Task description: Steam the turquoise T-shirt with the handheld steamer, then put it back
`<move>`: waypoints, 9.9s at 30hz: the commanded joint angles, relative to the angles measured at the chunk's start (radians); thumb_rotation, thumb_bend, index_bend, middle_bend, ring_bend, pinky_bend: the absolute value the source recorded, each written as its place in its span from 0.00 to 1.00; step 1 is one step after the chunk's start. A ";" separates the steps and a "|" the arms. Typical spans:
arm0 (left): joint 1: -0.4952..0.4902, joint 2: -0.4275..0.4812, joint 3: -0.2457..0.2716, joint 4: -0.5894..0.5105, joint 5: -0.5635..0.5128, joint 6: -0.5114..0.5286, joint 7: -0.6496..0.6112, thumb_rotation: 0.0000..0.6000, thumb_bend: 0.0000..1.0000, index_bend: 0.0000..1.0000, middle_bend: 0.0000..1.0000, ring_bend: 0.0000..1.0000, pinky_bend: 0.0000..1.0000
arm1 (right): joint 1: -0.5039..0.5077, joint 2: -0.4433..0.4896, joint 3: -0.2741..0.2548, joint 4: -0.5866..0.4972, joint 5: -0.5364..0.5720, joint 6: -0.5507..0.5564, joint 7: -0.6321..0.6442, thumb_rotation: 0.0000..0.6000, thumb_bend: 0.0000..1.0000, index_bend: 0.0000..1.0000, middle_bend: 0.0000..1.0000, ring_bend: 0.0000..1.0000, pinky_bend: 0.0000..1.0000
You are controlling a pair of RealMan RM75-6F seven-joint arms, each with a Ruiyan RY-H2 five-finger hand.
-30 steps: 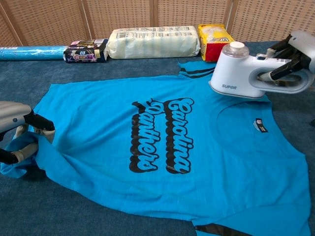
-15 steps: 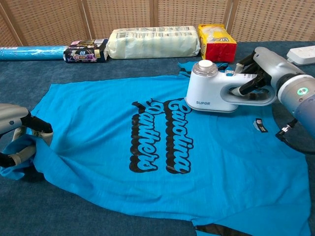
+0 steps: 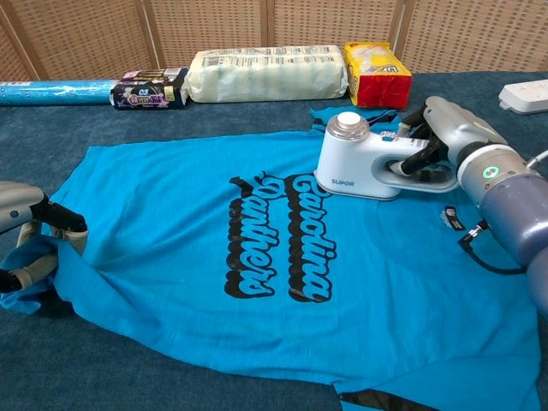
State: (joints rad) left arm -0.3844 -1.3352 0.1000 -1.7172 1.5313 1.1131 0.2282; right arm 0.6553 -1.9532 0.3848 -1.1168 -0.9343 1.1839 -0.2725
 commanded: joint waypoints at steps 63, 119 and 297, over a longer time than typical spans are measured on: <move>0.010 -0.011 0.003 0.036 0.029 0.011 -0.044 1.00 0.54 0.56 0.55 0.45 0.56 | -0.052 0.031 -0.069 -0.144 -0.046 -0.002 -0.050 1.00 0.34 0.76 0.77 0.81 0.76; 0.001 -0.027 -0.010 0.047 0.013 -0.005 -0.046 1.00 0.54 0.56 0.55 0.45 0.56 | -0.039 0.058 -0.038 -0.108 -0.049 -0.022 -0.073 1.00 0.33 0.76 0.77 0.80 0.74; 0.018 -0.016 -0.007 0.043 0.011 0.016 -0.047 1.00 0.54 0.56 0.55 0.45 0.56 | -0.113 0.119 -0.071 -0.130 -0.228 0.043 0.068 1.00 0.33 0.76 0.77 0.80 0.72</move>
State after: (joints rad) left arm -0.3667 -1.3509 0.0926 -1.6734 1.5428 1.1296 0.1812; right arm 0.5304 -1.8307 0.2984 -1.2541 -1.1749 1.2329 -0.1969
